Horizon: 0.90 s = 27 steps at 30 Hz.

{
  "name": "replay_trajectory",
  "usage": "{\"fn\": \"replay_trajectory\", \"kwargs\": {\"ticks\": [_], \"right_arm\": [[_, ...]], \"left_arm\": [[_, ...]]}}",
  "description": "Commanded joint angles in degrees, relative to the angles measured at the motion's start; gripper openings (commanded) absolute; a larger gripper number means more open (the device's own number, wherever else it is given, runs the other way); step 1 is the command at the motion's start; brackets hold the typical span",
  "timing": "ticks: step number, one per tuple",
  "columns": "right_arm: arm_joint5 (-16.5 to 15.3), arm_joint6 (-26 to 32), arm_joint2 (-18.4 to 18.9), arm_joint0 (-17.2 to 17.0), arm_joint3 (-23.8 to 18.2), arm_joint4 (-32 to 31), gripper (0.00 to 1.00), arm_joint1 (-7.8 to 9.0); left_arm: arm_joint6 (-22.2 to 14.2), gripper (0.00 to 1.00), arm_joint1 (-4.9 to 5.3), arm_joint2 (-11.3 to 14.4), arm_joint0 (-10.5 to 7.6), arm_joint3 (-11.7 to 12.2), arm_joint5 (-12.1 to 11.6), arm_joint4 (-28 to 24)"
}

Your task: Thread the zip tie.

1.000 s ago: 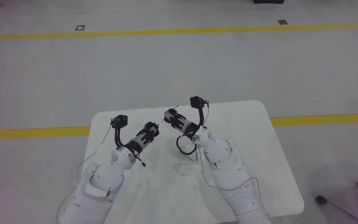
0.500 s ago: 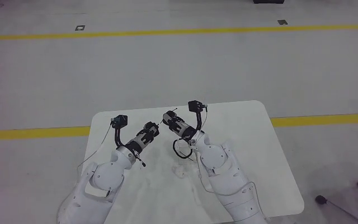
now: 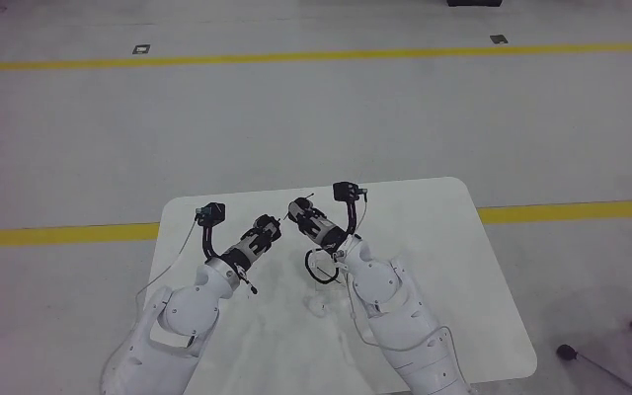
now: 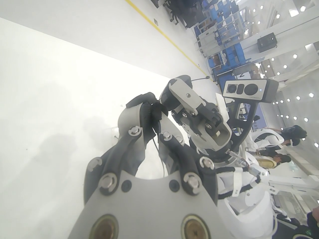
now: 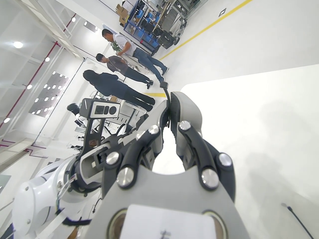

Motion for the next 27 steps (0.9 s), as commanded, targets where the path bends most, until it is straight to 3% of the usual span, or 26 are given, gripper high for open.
{"fn": "replay_trajectory", "kwargs": {"ticks": [1, 27], "right_arm": [[-0.11, -0.25, -0.05, -0.2, -0.24, 0.07, 0.0, 0.13], [-0.3, -3.26, -2.89, 1.97, 1.9, 0.93, 0.0, 1.19]], "left_arm": [[0.0, 0.0, 0.0, 0.0, 0.0, 0.0, 0.0, 0.0], [0.0, 0.0, 0.0, 0.0, 0.0, 0.0, 0.0, 0.0]]}}
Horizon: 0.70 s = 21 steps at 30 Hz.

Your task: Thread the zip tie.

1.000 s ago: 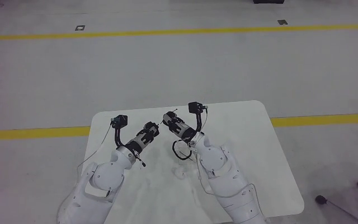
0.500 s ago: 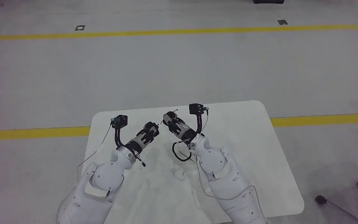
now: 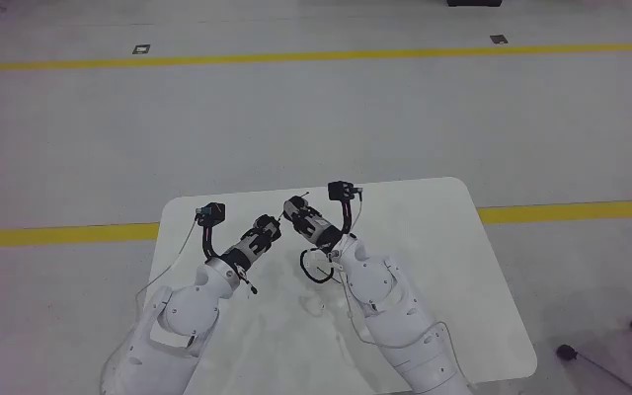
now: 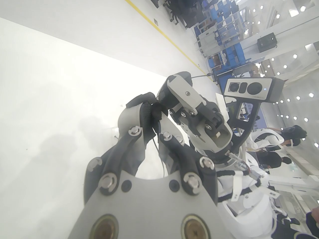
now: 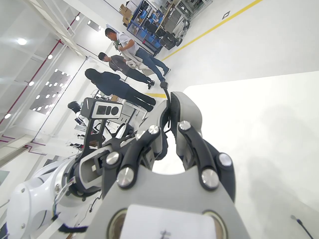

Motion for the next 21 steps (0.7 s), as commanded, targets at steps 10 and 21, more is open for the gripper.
{"fn": "replay_trajectory", "kwargs": {"ticks": [10, 21], "right_arm": [[0.05, -0.45, -0.17, -0.62, -0.49, 0.41, 0.0, 0.62], [0.45, -1.51, -0.95, -0.23, -0.04, 0.83, 0.0, 0.99]], "left_arm": [[0.0, 0.0, 0.0, 0.0, 0.0, 0.0, 0.0, 0.0], [0.0, 0.0, 0.0, 0.0, 0.0, 0.0, 0.0, 0.0]]}}
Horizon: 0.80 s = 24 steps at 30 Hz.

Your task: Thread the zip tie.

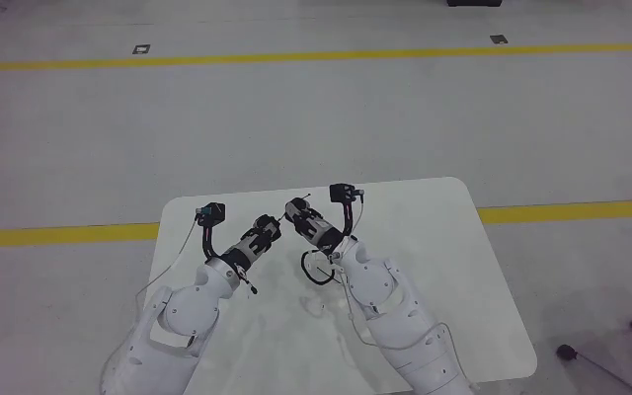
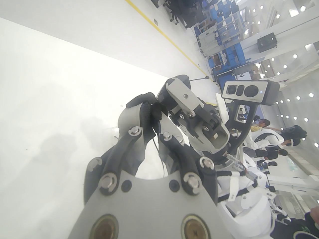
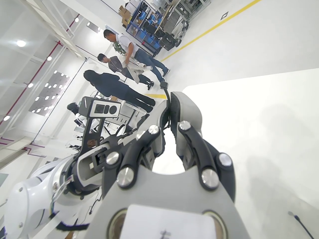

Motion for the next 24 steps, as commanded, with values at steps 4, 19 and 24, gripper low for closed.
{"fn": "replay_trajectory", "kwargs": {"ticks": [4, 19, 24], "right_arm": [[0.27, -0.83, -0.34, 0.09, 0.1, 0.05, 0.0, 0.13], [0.73, -1.25, -1.39, 0.86, 1.07, 0.66, 0.0, 0.55], [0.76, -1.45, -1.57, 0.85, 1.11, 0.68, 0.0, 0.73]], "left_arm": [[0.0, 0.0, 0.0, 0.0, 0.0, 0.0, 0.0, 0.0], [0.0, 0.0, 0.0, 0.0, 0.0, 0.0, 0.0, 0.0], [0.0, 0.0, 0.0, 0.0, 0.0, 0.0, 0.0, 0.0]]}}
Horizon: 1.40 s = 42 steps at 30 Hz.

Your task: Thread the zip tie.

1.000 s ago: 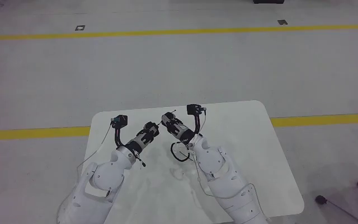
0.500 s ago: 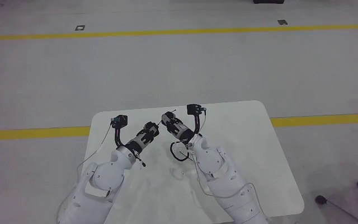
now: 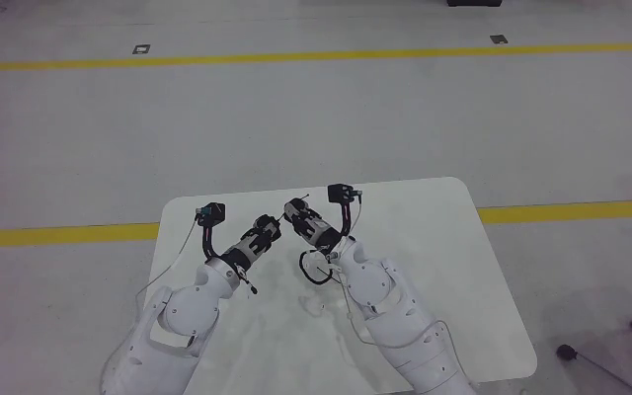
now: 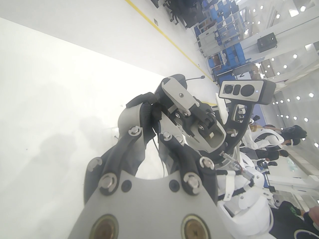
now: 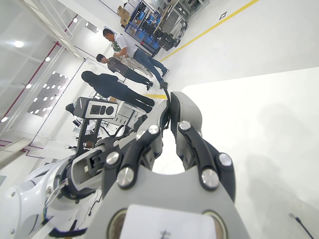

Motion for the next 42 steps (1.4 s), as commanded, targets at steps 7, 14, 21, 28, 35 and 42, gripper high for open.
{"fn": "replay_trajectory", "kwargs": {"ticks": [7, 14, 21, 28, 35, 42], "right_arm": [[-0.44, -0.35, -0.07, -0.4, -0.38, 0.39, 0.0, 0.32], [-0.64, -0.56, -0.24, -0.56, -0.68, 0.71, 0.0, 0.57], [-0.46, -0.69, -0.64, -0.47, -0.7, 0.92, 0.0, 0.76], [-0.37, -1.01, -0.84, -0.43, -0.73, 1.16, 0.0, 0.96], [-0.38, -0.74, -1.02, -0.71, -0.82, 1.27, 0.0, 1.2], [-0.44, -0.86, -1.06, -0.98, -0.91, 1.48, 0.0, 1.47]], "left_arm": [[0.0, 0.0, 0.0, 0.0, 0.0, 0.0, 0.0, 0.0], [0.0, 0.0, 0.0, 0.0, 0.0, 0.0, 0.0, 0.0], [0.68, 0.0, -0.01, 0.38, -0.03, 0.4, -0.51, -0.41], [0.72, 0.0, 0.09, 0.5, -0.09, 0.41, -0.62, -0.78], [0.99, 0.0, 0.18, 0.63, -0.07, 0.26, -0.66, -0.92], [0.98, 0.0, 0.28, 1.0, -0.12, 0.14, -0.65, -0.88]]}}
